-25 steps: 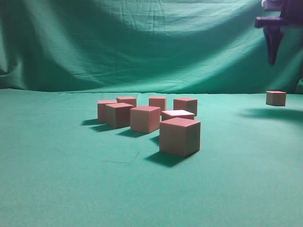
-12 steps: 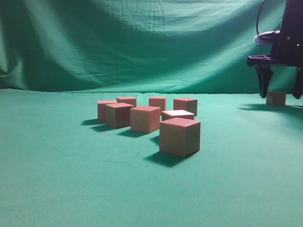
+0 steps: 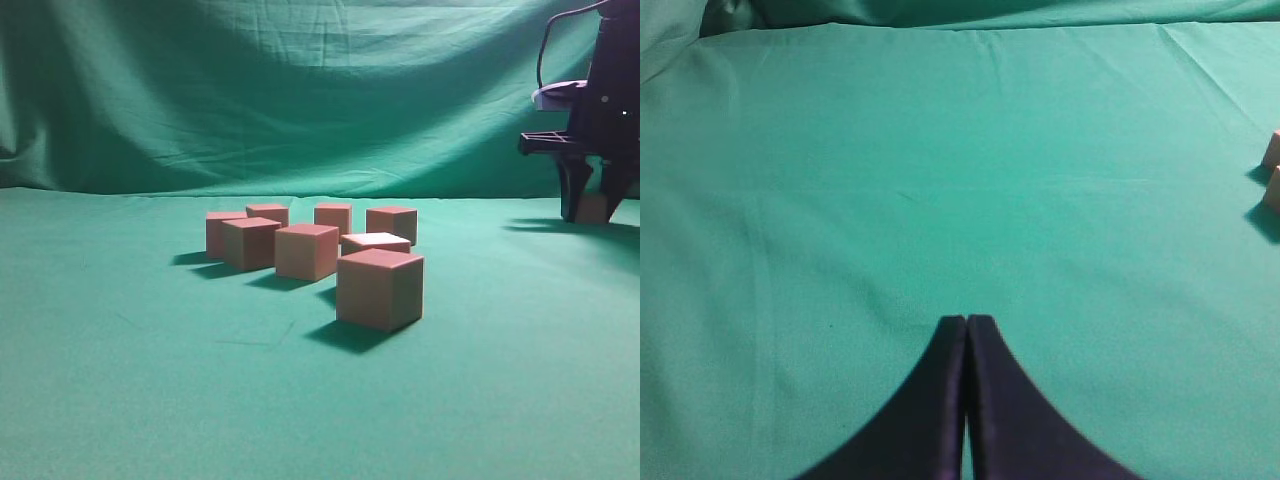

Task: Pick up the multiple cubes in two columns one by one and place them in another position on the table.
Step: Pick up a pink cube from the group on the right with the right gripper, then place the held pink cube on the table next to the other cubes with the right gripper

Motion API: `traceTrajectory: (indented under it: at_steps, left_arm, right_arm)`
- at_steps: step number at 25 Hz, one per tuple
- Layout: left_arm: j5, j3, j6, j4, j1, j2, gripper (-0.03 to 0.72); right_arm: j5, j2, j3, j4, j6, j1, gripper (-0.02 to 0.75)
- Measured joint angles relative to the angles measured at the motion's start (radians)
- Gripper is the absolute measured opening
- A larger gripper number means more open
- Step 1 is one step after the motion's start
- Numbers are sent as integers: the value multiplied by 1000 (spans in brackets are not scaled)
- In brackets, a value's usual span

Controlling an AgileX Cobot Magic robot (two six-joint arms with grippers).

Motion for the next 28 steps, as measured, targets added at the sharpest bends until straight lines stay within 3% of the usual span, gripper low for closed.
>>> traceTrajectory:
  at_steps: [2,10,22,28]
  left_arm:
    - [0,0,0,0,0,0,0]
    - [0,0,0,0,0,0,0]
    - [0,0,0,0,0,0,0]
    - [0,0,0,0,0,0,0]
  right_arm:
    - [4,0,1,2,0,0,240]
    - [84,-60,-59,6,0,0,251]
    - [238,-386,-100,75,-22,1,251]
    - [242,-556,18,88,-26,27,251]
